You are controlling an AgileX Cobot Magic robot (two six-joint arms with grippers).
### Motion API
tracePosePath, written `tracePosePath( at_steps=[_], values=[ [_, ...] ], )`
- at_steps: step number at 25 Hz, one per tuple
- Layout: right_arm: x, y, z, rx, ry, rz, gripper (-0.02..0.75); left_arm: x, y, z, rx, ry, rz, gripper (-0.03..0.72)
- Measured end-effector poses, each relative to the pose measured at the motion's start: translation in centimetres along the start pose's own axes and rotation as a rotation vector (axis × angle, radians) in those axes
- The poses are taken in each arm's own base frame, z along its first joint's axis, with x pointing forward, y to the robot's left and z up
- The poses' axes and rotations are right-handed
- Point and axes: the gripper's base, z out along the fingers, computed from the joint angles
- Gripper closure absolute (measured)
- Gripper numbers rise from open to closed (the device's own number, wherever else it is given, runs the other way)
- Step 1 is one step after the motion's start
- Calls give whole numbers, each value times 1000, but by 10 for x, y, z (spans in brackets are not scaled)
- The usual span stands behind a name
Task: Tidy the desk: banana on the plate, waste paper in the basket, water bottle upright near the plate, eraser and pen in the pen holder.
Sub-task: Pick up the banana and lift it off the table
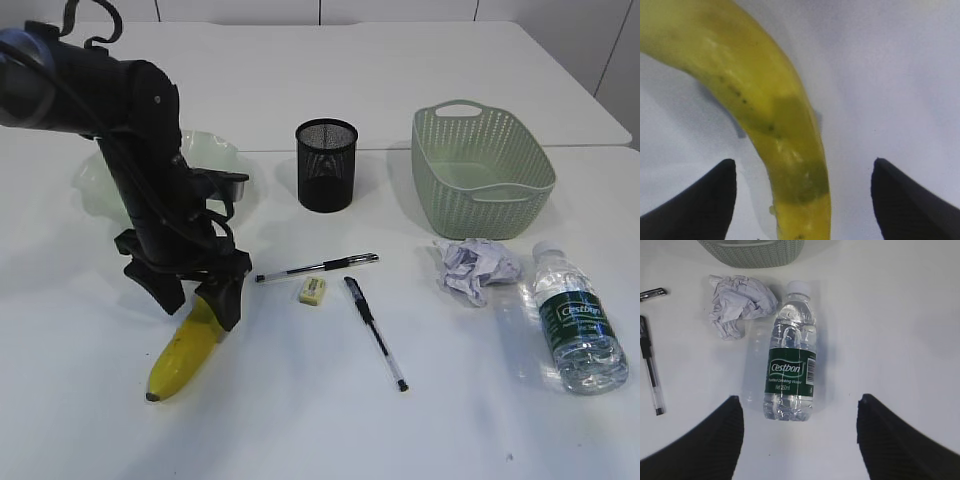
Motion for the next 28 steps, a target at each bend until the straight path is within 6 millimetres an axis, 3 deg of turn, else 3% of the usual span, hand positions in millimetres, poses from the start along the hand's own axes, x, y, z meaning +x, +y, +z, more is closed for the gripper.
tracePosePath(
  at_steps=[10,17,23,28],
  values=[
    [0,-1,0,14,-2,-11,208,0,4,17,-7,41,-4,106],
    [-1,-2,0,18,-13,-14,208,-1,5,17,-26,41,8,256],
    [-2,-2,0,18,-18,-14,208,-1,8,17,-58,42,31,433],
    [-2,-2,0,19,-19,-15,208,-1,8,17,-63,43,34,471]
  ],
)
